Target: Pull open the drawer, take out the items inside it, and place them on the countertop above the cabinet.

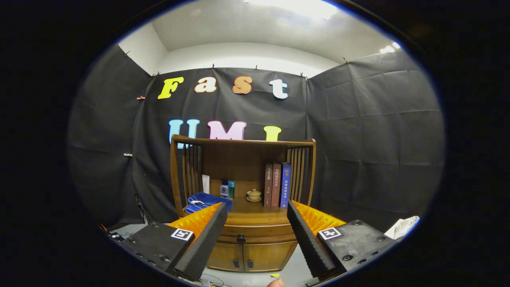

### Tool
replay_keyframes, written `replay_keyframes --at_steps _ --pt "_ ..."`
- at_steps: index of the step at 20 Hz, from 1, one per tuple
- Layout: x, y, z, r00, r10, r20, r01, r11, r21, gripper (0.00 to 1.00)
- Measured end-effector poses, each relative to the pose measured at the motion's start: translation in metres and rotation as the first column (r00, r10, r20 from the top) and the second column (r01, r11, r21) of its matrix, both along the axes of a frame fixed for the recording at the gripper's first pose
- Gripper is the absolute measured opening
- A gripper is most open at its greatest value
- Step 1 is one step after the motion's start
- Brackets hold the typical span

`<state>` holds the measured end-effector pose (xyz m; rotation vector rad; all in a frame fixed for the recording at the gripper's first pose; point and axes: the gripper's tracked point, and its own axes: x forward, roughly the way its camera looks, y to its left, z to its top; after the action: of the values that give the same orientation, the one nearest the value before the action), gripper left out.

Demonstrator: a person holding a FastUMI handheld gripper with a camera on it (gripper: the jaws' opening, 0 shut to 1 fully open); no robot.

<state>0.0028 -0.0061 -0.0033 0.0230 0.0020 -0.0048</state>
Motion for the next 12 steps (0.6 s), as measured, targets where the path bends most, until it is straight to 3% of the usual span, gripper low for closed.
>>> replay_keyframes --at_steps 12 --pt "0.013 0.002 -0.024 0.999 0.035 0.015 -0.035 0.999 0.0 0.98"
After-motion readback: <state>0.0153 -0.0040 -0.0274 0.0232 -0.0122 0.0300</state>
